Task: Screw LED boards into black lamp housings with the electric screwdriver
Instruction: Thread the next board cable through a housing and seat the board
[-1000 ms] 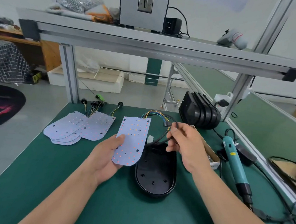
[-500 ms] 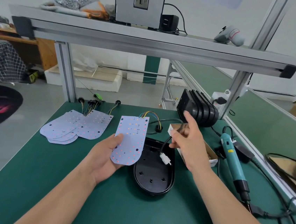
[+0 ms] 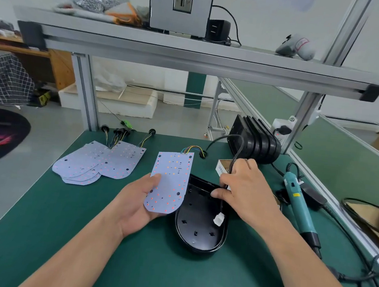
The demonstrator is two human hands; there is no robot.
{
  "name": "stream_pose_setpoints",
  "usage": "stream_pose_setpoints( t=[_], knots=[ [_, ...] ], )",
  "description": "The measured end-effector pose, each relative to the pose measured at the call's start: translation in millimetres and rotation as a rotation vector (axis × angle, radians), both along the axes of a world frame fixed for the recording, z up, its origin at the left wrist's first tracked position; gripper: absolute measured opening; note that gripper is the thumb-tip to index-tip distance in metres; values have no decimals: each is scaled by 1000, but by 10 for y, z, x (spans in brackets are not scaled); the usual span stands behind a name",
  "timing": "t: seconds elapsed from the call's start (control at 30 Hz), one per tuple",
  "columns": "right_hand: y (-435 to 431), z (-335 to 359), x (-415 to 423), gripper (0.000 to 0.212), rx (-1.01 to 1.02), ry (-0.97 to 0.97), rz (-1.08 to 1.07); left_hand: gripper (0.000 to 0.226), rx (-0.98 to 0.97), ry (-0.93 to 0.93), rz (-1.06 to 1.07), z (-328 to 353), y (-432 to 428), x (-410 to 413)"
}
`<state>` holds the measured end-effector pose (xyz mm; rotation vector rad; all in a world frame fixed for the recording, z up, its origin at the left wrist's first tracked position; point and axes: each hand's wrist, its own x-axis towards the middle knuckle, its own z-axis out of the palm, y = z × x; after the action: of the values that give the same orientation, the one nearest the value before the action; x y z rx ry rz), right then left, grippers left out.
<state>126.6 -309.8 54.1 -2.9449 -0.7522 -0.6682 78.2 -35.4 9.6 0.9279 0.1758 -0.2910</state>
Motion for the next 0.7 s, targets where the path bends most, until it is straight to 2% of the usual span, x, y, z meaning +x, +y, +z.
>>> stream_pose_setpoints(
  t=[0.13,0.3,0.37,0.53,0.7],
  knots=[
    [-39,51,-29,34,-76,14,25,37,-9,6,-12,14,0,-1],
    [-214,32,-36,25,-37,400,173,37,1,8,-21,29,-13,-16],
    [-236,5,13,24,-47,459,210,37,12,10,-38,34,-16,-20],
    [-192,-73,102,25,-32,411,206,39,35,-5,-124,48,-32,-47],
    [3,-188,98,29,-70,241,211,46,30,-37,-212,91,-53,-94]
  ],
)
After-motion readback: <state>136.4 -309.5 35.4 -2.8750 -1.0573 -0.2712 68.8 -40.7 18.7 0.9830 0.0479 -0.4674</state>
